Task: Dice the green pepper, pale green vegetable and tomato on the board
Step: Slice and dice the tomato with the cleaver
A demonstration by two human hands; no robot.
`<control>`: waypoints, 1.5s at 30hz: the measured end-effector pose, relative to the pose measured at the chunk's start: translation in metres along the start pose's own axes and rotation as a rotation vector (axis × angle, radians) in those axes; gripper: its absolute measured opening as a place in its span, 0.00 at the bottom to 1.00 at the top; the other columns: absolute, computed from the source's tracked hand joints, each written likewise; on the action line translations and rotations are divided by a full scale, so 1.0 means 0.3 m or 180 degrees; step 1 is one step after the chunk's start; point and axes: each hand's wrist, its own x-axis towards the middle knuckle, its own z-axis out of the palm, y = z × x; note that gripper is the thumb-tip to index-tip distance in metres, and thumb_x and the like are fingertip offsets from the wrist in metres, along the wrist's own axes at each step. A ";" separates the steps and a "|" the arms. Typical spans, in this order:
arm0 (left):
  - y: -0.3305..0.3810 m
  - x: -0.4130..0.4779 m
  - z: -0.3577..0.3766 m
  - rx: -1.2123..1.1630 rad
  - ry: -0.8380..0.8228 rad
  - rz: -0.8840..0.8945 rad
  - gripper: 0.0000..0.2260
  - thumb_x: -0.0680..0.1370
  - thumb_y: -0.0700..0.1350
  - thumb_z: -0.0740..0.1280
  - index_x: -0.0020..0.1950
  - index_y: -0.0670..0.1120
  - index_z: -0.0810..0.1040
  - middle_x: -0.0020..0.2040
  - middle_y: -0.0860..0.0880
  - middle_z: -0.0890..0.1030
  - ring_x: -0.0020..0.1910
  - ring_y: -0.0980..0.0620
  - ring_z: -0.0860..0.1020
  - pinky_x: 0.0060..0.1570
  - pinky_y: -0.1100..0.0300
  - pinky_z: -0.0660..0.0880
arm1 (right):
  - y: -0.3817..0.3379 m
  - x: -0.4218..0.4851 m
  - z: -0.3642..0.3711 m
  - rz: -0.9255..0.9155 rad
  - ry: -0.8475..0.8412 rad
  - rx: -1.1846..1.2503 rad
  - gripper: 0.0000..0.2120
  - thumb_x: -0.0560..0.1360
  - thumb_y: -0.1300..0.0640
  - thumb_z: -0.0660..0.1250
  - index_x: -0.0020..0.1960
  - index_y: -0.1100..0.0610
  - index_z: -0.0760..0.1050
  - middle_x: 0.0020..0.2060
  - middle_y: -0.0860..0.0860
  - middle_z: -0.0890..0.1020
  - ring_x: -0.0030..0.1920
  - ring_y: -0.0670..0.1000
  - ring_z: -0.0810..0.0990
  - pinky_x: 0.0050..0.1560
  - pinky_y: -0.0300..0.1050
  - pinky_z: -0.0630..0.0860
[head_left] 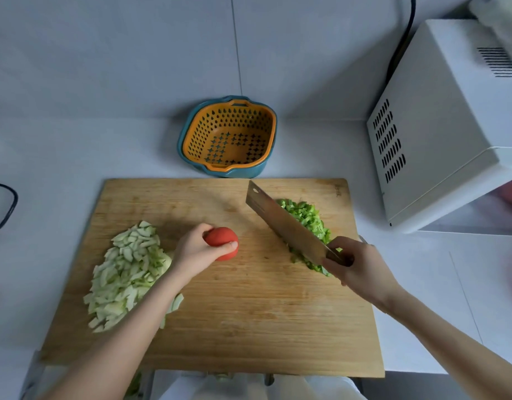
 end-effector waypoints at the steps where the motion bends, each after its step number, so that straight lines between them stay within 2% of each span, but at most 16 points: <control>1: 0.007 -0.006 0.001 0.0101 -0.0076 0.0061 0.22 0.65 0.57 0.76 0.53 0.54 0.72 0.48 0.56 0.77 0.48 0.54 0.75 0.42 0.62 0.69 | 0.004 -0.011 -0.004 -0.0092 0.0043 -0.0048 0.04 0.71 0.55 0.70 0.40 0.48 0.76 0.24 0.48 0.76 0.26 0.48 0.73 0.30 0.40 0.71; 5: 0.009 -0.018 0.000 0.0466 -0.0516 0.0236 0.25 0.65 0.56 0.77 0.57 0.55 0.72 0.53 0.56 0.76 0.52 0.53 0.75 0.47 0.59 0.71 | 0.015 -0.053 -0.032 -0.0614 0.0376 -0.0483 0.06 0.68 0.57 0.74 0.42 0.49 0.79 0.24 0.36 0.74 0.30 0.40 0.74 0.29 0.28 0.66; 7: 0.008 -0.014 -0.008 0.0583 -0.0764 0.0267 0.28 0.65 0.54 0.77 0.61 0.56 0.70 0.57 0.55 0.74 0.55 0.52 0.74 0.53 0.56 0.72 | 0.028 -0.063 -0.056 -0.1012 0.0567 -0.0760 0.08 0.65 0.57 0.74 0.42 0.49 0.80 0.27 0.36 0.77 0.34 0.41 0.76 0.31 0.25 0.66; 9: 0.003 -0.005 -0.021 0.0718 -0.0958 0.0305 0.31 0.65 0.53 0.78 0.64 0.57 0.68 0.60 0.55 0.73 0.58 0.52 0.74 0.58 0.53 0.73 | 0.044 -0.066 -0.080 -0.1283 0.0663 -0.0970 0.08 0.63 0.57 0.72 0.42 0.50 0.81 0.30 0.40 0.80 0.32 0.44 0.77 0.31 0.26 0.65; 12: -0.003 0.006 -0.033 0.0723 -0.1085 0.0339 0.31 0.65 0.51 0.78 0.63 0.59 0.67 0.63 0.53 0.73 0.60 0.51 0.73 0.61 0.51 0.72 | 0.065 -0.064 -0.109 -0.1444 0.0679 -0.1218 0.08 0.63 0.56 0.70 0.42 0.51 0.81 0.31 0.43 0.82 0.29 0.46 0.79 0.28 0.34 0.71; 15: 0.022 0.003 -0.072 0.0846 -0.1220 0.0295 0.30 0.68 0.48 0.76 0.67 0.54 0.68 0.63 0.54 0.71 0.62 0.52 0.71 0.63 0.52 0.69 | 0.079 -0.058 -0.128 -0.1542 0.0735 -0.1300 0.08 0.63 0.58 0.70 0.42 0.51 0.81 0.30 0.44 0.81 0.27 0.48 0.78 0.27 0.35 0.70; 17: 0.063 0.004 -0.115 0.0909 -0.0627 0.0462 0.21 0.72 0.48 0.72 0.64 0.50 0.73 0.60 0.53 0.75 0.59 0.53 0.74 0.60 0.54 0.71 | 0.084 -0.050 -0.136 -0.1633 0.0786 -0.1377 0.09 0.62 0.59 0.70 0.41 0.51 0.81 0.28 0.45 0.79 0.26 0.50 0.77 0.26 0.36 0.69; 19: 0.148 -0.001 -0.126 0.0836 0.0139 0.0837 0.10 0.74 0.48 0.69 0.54 0.48 0.77 0.51 0.53 0.79 0.50 0.55 0.77 0.54 0.58 0.73 | 0.087 -0.042 -0.139 -0.1703 0.0821 -0.1471 0.09 0.61 0.61 0.69 0.40 0.51 0.80 0.27 0.45 0.77 0.25 0.50 0.75 0.25 0.36 0.67; 20: 0.208 -0.011 -0.108 0.0772 0.0162 0.1059 0.07 0.74 0.48 0.69 0.51 0.49 0.79 0.47 0.55 0.80 0.46 0.57 0.77 0.51 0.61 0.73 | 0.087 -0.038 -0.138 -0.1736 0.0824 -0.1509 0.09 0.61 0.61 0.68 0.39 0.51 0.80 0.26 0.46 0.77 0.25 0.51 0.74 0.26 0.36 0.66; 22: 0.332 -0.032 -0.036 0.0870 -0.0270 0.1538 0.05 0.73 0.50 0.70 0.46 0.51 0.81 0.41 0.59 0.79 0.41 0.63 0.76 0.45 0.66 0.72 | 0.089 -0.030 -0.137 -0.1818 0.0805 -0.1562 0.09 0.61 0.61 0.68 0.38 0.51 0.80 0.26 0.46 0.76 0.25 0.51 0.74 0.25 0.37 0.67; 25: 0.442 -0.003 0.076 0.1370 -0.0627 0.1843 0.05 0.71 0.54 0.72 0.42 0.54 0.80 0.38 0.59 0.78 0.38 0.60 0.75 0.36 0.64 0.69 | 0.089 -0.022 -0.142 -0.2000 0.0760 -0.1618 0.09 0.61 0.61 0.68 0.39 0.52 0.80 0.27 0.46 0.77 0.25 0.52 0.74 0.24 0.38 0.70; 31: 0.464 0.112 0.175 0.1156 -0.1290 0.1460 0.09 0.70 0.54 0.74 0.35 0.54 0.76 0.39 0.56 0.79 0.43 0.53 0.77 0.44 0.55 0.73 | 0.089 -0.020 -0.149 -0.2133 0.0636 -0.1642 0.08 0.62 0.62 0.68 0.38 0.52 0.79 0.26 0.46 0.76 0.24 0.52 0.72 0.25 0.36 0.67; 36: 0.495 0.147 0.208 0.1513 -0.0948 0.1542 0.05 0.75 0.50 0.69 0.43 0.50 0.76 0.43 0.56 0.77 0.48 0.53 0.77 0.45 0.58 0.73 | 0.093 -0.005 -0.127 -0.2086 0.0530 -0.1642 0.09 0.60 0.63 0.68 0.37 0.51 0.78 0.25 0.47 0.75 0.23 0.52 0.70 0.26 0.35 0.64; 40: 0.492 0.140 0.192 0.1106 -0.1739 0.1344 0.09 0.72 0.52 0.72 0.42 0.49 0.76 0.43 0.52 0.79 0.42 0.54 0.76 0.44 0.57 0.74 | 0.095 0.004 -0.126 -0.2026 0.0447 -0.1551 0.08 0.61 0.62 0.68 0.38 0.51 0.78 0.26 0.47 0.75 0.24 0.52 0.72 0.24 0.37 0.68; 41: 0.481 0.144 0.192 0.1254 -0.1685 0.1315 0.09 0.72 0.52 0.72 0.41 0.49 0.75 0.43 0.51 0.79 0.43 0.52 0.76 0.44 0.55 0.74 | 0.093 0.007 -0.127 -0.2020 0.0428 -0.1540 0.08 0.61 0.62 0.68 0.38 0.51 0.78 0.26 0.46 0.75 0.24 0.52 0.72 0.24 0.37 0.67; 45: 0.445 0.169 0.218 0.1598 -0.0744 0.1361 0.09 0.76 0.53 0.67 0.40 0.51 0.74 0.43 0.52 0.79 0.45 0.49 0.78 0.48 0.53 0.75 | 0.087 0.013 -0.126 -0.2045 0.0396 -0.1504 0.09 0.61 0.62 0.68 0.38 0.51 0.78 0.26 0.46 0.75 0.24 0.52 0.72 0.23 0.38 0.68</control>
